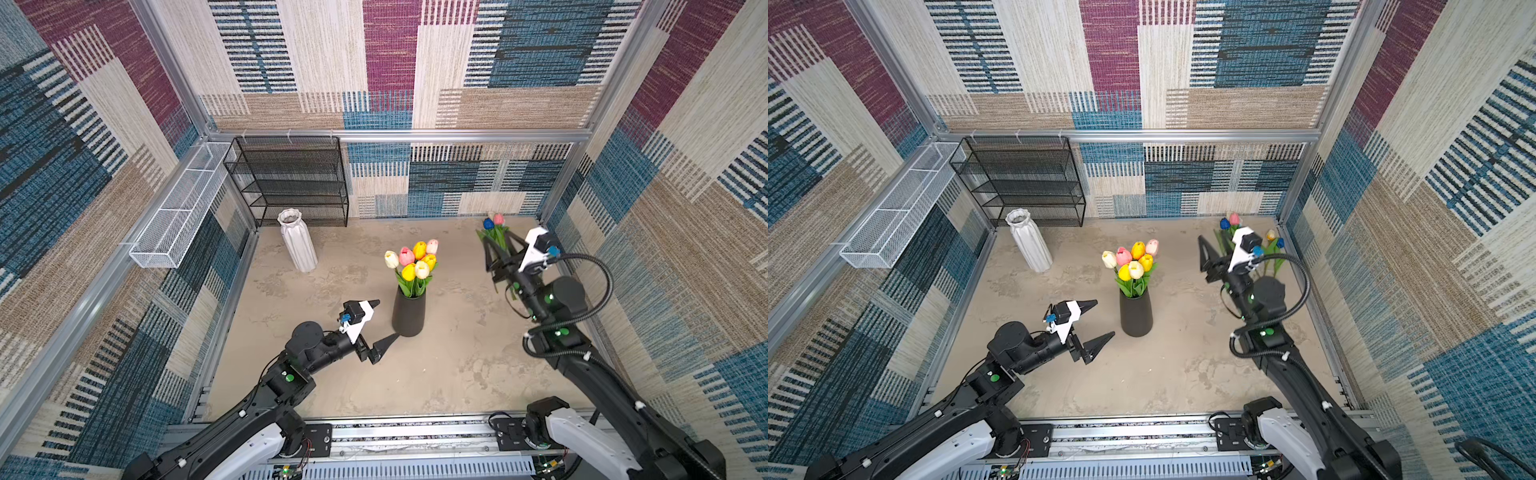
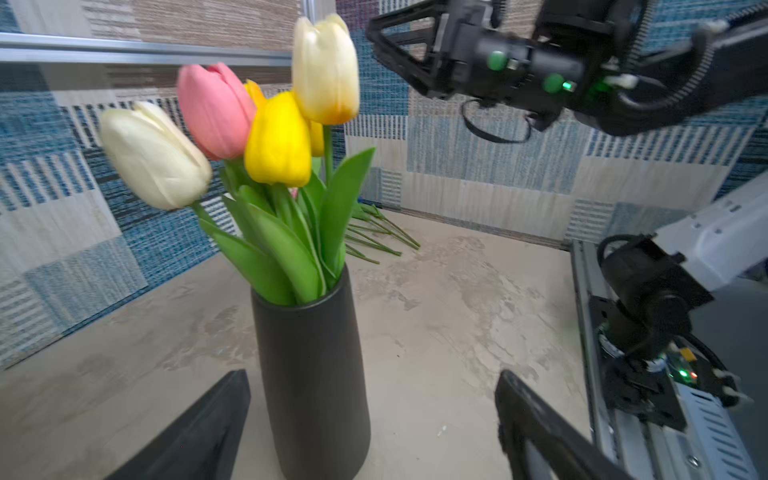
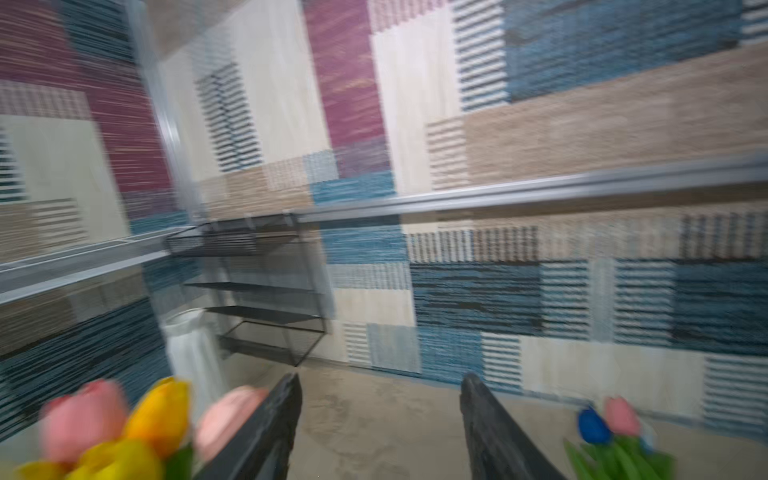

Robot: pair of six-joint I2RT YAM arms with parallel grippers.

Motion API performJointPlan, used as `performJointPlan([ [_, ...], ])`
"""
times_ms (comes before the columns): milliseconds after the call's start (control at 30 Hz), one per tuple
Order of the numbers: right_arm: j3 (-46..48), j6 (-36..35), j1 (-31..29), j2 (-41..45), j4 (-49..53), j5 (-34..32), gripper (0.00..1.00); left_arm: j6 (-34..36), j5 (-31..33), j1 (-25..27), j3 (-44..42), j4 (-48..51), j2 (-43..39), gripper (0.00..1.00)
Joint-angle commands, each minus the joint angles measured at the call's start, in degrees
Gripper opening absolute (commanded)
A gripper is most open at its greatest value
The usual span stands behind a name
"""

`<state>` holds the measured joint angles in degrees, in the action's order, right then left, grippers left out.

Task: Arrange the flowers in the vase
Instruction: 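Open the right gripper and move it to the loose tulips farther away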

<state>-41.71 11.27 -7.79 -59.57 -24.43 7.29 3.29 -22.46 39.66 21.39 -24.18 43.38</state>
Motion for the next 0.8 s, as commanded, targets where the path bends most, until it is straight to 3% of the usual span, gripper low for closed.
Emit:
performJointPlan([
  [0, -9.34, 4.85, 6.89, -12.62, 26.03, 2.23, 0.57, 1.72, -9.86, 0.14, 0.12, -2.01, 2.94, 0.98],
  [100, -16.32, 3.12, 8.56, -24.17, 31.82, 2.84, 0.50, 1.55, -12.48, 0.50, 0.74, -1.73, 6.27, 0.99],
  [367, -32.02, -1.09, 10.57, -46.03, 41.60, 2.04, 0.31, 1.87, -11.20, 1.20, 0.05, -1.04, 8.74, 0.99],
  [533, -36.26, -3.99, 10.00, -52.18, 42.88, -3.67, 0.30, 1.93, -4.52, 1.19, -3.35, -5.22, 8.66, 1.00],
  [767, -40.44, -6.07, 9.24, -58.47, 42.94, -6.98, 0.29, 1.65, -3.72, 1.16, -3.94, -8.21, 11.00, 1.00],
])
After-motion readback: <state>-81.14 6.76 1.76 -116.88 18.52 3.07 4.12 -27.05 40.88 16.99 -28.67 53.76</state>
